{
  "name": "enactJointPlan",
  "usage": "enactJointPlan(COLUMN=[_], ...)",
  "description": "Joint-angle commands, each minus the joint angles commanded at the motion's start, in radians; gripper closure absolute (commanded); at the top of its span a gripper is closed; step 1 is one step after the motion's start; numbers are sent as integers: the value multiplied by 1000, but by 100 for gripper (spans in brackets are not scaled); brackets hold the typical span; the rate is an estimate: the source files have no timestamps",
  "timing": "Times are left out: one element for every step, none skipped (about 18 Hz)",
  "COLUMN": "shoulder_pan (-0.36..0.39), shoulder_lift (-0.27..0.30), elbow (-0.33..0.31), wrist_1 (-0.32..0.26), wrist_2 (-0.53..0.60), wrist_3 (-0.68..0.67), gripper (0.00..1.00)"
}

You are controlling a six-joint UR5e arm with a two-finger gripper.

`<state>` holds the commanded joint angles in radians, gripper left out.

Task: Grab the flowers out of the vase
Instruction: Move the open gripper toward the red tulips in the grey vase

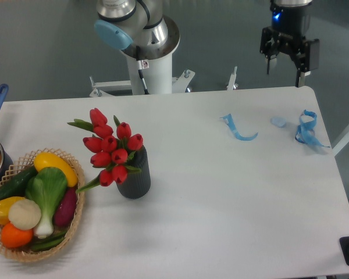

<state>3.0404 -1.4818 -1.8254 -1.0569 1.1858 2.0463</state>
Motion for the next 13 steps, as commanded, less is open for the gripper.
enactJointPlan(shoulder_pan=[0, -2, -3, -5, -5, -3, -3, -3, -3, -3, -5, -6, -12], shoulder_lift=[2, 5, 5, 6, 6, 6, 8, 11, 23, 25, 25, 28, 32], elbow=[-3, -6, -6, -6, -8, -11, -21, -38, -61, -74, -78, -81, -89], wrist_1=[2, 2, 2, 2, 2, 0, -2, -2, 6, 15, 18, 17, 17], wrist_2=[0, 0, 0, 2, 0, -5, -9, -26, -59, -92, -103, -101, -104], wrist_3=[0, 0, 0, 0, -2, -2, -2, -9, -40, -76, -104, -130, -168], gripper=[0, 0, 0, 0, 0, 0, 0, 0, 0, 0, 0, 0, 0])
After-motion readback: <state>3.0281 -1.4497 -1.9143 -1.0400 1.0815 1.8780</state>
